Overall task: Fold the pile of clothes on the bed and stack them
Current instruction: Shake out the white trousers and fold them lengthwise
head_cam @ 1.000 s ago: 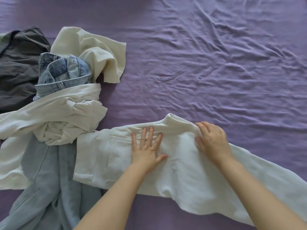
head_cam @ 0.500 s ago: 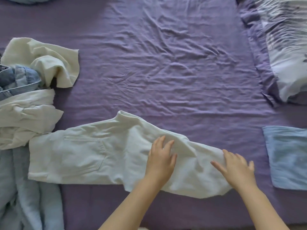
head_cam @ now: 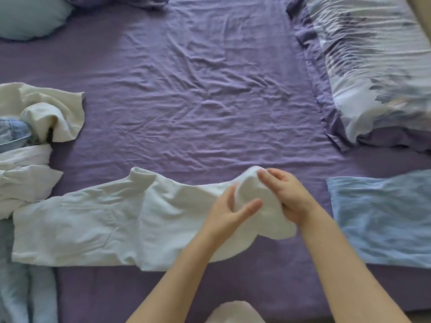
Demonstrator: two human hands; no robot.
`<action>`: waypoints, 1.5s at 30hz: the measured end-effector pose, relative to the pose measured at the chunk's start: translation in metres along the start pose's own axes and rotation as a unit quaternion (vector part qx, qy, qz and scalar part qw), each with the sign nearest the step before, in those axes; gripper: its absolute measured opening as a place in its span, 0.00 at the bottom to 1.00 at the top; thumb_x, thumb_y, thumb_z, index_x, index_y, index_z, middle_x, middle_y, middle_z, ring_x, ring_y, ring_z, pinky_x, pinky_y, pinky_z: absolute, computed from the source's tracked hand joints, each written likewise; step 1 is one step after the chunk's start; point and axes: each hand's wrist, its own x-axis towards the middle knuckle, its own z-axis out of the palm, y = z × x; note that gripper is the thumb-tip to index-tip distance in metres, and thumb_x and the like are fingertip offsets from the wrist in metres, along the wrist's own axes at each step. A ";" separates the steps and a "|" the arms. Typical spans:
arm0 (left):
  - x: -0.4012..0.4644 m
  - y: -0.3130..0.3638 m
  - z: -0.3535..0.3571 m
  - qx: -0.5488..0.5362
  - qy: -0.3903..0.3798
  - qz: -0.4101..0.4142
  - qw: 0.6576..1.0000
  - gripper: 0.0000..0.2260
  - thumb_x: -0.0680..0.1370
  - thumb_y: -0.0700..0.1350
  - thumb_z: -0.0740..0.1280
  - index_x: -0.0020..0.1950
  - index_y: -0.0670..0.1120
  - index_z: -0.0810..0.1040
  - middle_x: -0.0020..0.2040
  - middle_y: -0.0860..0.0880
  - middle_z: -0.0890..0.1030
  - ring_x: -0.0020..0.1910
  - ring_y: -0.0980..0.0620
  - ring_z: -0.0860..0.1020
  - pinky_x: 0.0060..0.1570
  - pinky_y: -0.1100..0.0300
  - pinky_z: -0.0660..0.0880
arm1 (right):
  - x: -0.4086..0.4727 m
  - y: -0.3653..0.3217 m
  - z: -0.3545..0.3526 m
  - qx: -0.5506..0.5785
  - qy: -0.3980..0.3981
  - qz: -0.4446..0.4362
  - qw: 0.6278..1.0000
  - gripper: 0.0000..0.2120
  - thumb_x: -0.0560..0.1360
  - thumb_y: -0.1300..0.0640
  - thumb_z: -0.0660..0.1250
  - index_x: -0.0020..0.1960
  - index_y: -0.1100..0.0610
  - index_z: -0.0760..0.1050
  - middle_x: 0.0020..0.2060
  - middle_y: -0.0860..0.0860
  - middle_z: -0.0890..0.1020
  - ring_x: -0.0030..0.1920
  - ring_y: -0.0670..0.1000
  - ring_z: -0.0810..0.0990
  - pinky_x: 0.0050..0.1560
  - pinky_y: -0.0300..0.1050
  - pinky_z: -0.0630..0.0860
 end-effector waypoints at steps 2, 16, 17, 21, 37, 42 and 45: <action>0.006 0.010 -0.015 0.033 0.105 -0.017 0.994 0.16 0.70 0.56 0.73 0.55 0.56 0.76 0.51 0.56 0.82 0.51 0.57 0.80 0.51 0.57 0.78 | 0.011 -0.015 0.026 0.061 -0.063 0.026 0.996 0.11 0.79 0.53 0.62 0.51 0.59 0.79 0.41 0.55 0.83 0.38 0.51 0.82 0.38 0.44 0.79; -0.045 -0.029 -0.243 -0.067 0.249 -0.117 0.959 0.03 0.77 0.43 0.68 0.45 0.45 0.80 0.36 0.51 0.84 0.33 0.56 0.81 0.29 0.65 0.75 | 0.045 0.085 0.045 -0.134 0.171 0.071 0.974 0.06 0.77 0.63 0.63 0.51 0.57 0.77 0.51 0.55 0.81 0.50 0.51 0.76 0.52 0.47 0.71; -0.044 -0.033 -0.257 -0.059 0.257 -0.132 0.956 0.03 0.77 0.43 0.68 0.46 0.44 0.80 0.37 0.50 0.84 0.34 0.55 0.81 0.30 0.64 0.76 | 0.046 0.092 0.054 -0.168 0.169 0.066 0.969 0.06 0.77 0.62 0.64 0.52 0.56 0.77 0.52 0.54 0.81 0.50 0.50 0.76 0.51 0.45 0.70; -0.026 -0.055 -0.309 0.066 0.354 -0.188 0.914 0.07 0.76 0.42 0.70 0.40 0.41 0.78 0.35 0.46 0.78 0.36 0.47 0.75 0.34 0.58 0.70 | 0.052 0.106 0.084 -0.324 0.149 0.029 0.934 0.09 0.77 0.58 0.65 0.57 0.57 0.77 0.55 0.53 0.80 0.57 0.53 0.75 0.56 0.47 0.69; -0.018 -0.070 -0.274 0.205 0.335 -0.094 0.915 0.20 0.77 0.49 0.68 0.68 0.46 0.74 0.72 0.45 0.68 0.74 0.47 0.60 0.73 0.49 0.57 | 0.063 0.124 0.122 -0.353 0.173 0.067 0.917 0.25 0.76 0.59 0.67 0.71 0.56 0.66 0.66 0.54 0.74 0.67 0.55 0.71 0.57 0.45 0.65; -0.007 -0.057 -0.231 0.354 0.297 -0.007 0.887 0.15 0.77 0.48 0.68 0.63 0.47 0.78 0.68 0.48 0.73 0.74 0.46 0.62 0.74 0.46 0.49 | 0.061 0.114 0.112 -0.354 0.187 0.028 0.916 0.04 0.79 0.54 0.62 0.50 0.51 0.76 0.44 0.50 0.81 0.48 0.54 0.77 0.43 0.45 0.66; 0.009 -0.050 -0.195 0.418 0.205 0.093 0.880 0.17 0.76 0.45 0.70 0.64 0.45 0.78 0.72 0.43 0.69 0.75 0.43 0.60 0.73 0.43 0.54 | 0.054 0.101 0.091 -0.360 0.198 0.009 0.912 0.08 0.78 0.52 0.63 0.41 0.50 0.74 0.36 0.47 0.79 0.42 0.53 0.76 0.38 0.45 0.68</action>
